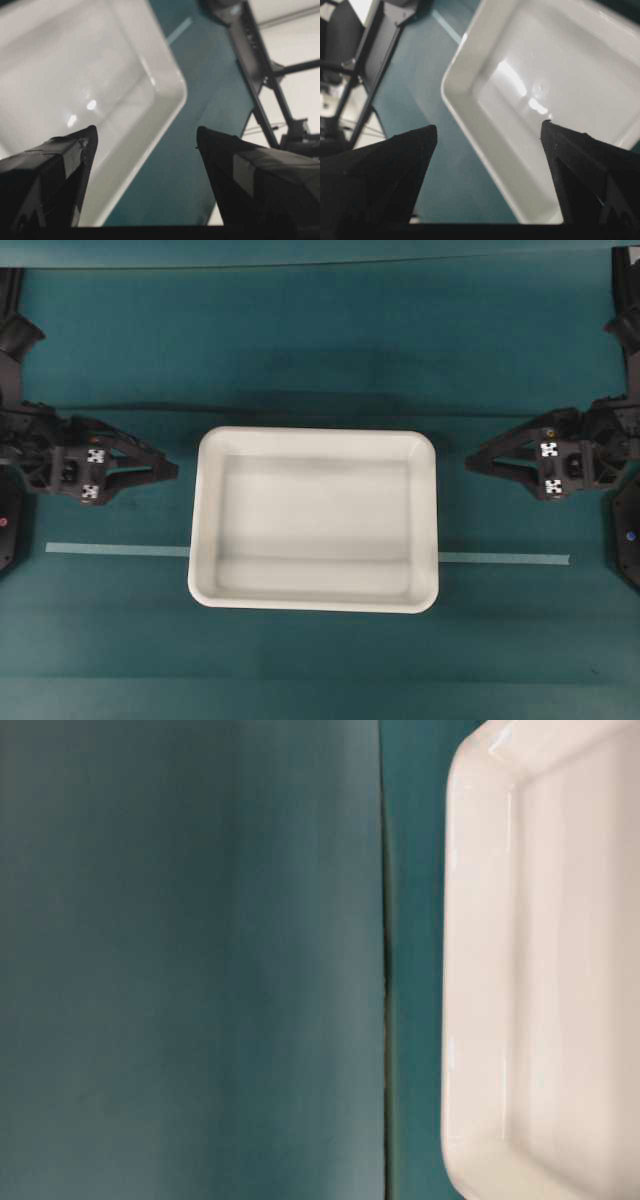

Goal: Lift the white case with both hands.

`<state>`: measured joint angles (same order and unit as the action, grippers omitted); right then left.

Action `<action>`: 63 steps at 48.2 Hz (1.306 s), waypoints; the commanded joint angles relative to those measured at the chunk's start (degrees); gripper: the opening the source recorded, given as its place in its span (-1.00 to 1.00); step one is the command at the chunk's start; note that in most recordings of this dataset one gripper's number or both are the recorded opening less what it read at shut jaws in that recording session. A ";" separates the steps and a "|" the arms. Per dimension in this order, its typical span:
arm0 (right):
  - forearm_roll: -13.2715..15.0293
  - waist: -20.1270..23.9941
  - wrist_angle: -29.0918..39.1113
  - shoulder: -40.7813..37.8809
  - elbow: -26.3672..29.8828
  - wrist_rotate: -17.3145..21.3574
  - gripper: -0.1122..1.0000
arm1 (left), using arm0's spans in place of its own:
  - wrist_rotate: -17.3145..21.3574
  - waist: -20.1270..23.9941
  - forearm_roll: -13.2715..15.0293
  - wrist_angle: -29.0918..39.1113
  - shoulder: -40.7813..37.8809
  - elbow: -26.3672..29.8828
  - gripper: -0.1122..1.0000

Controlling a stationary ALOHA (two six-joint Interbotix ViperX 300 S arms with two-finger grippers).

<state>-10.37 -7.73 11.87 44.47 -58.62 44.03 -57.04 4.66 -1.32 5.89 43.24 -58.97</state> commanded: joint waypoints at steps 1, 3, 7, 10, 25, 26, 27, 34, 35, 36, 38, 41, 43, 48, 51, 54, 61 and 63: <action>1.76 -0.09 -0.70 0.26 1.49 -1.58 0.81 | 3.16 0.00 -0.26 0.00 1.05 1.58 0.77; 2.64 -0.09 -0.79 0.79 1.67 -2.20 0.81 | 4.22 0.00 -0.18 0.09 1.85 1.58 0.77; 5.01 -0.09 -1.14 1.93 2.11 -4.04 0.80 | 6.24 0.00 -0.26 0.18 3.25 1.67 0.77; 7.12 0.00 -1.41 2.55 2.37 -5.27 0.80 | 7.82 0.00 -0.18 0.09 4.31 1.67 0.76; 13.36 0.00 -6.06 5.19 3.08 -11.16 0.80 | 21.71 -0.09 -0.26 0.09 9.93 2.46 0.76; 13.36 0.09 -6.24 5.36 3.08 -11.78 0.80 | 22.68 -0.18 -0.18 0.09 10.37 2.55 0.76; 13.54 0.09 -6.50 5.63 3.08 -12.57 0.80 | 23.64 -0.18 -0.26 0.09 10.72 2.64 0.76; 13.54 0.79 -6.86 6.77 3.43 -16.61 0.80 | 30.06 -0.26 -0.26 0.09 13.36 3.16 0.76; 13.45 0.88 -6.86 6.94 3.52 -17.23 0.80 | 30.76 -0.35 -0.26 0.09 13.71 3.25 0.76; 13.54 0.88 -6.86 7.21 3.60 -17.84 0.80 | 31.38 -0.35 -0.18 0.18 14.15 3.25 0.76; 13.45 0.97 -6.77 7.82 3.69 -18.98 0.80 | 32.70 -0.35 -0.18 0.18 15.12 3.34 0.76; 13.54 0.97 -6.68 8.70 3.87 -20.48 0.80 | 34.28 -0.35 -0.18 0.18 16.00 3.52 0.76; 13.54 0.97 -6.59 9.67 4.04 -21.62 0.80 | 35.24 -0.35 -0.18 0.26 16.70 3.60 0.75; 13.54 1.05 -6.33 11.69 4.39 -23.29 0.80 | 37.62 -0.35 -0.18 0.97 18.11 4.04 0.75; 13.54 1.05 -6.15 12.74 4.75 -23.82 0.80 | 38.85 -0.53 -0.26 1.67 18.90 4.22 0.75; 13.54 1.05 -5.80 13.54 4.92 -24.08 0.80 | 39.64 -0.70 -0.18 2.64 19.95 4.48 0.75; 13.54 1.14 -4.04 14.85 5.63 -24.35 0.80 | 40.08 -0.97 -0.26 4.39 21.88 5.10 0.75; 13.54 1.23 -3.78 15.21 5.63 -24.52 0.80 | 40.17 -1.05 -0.26 4.83 22.32 5.27 0.75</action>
<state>2.99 -6.77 7.82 59.94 -54.23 19.69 -17.05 3.87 -1.32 10.37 65.92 -55.46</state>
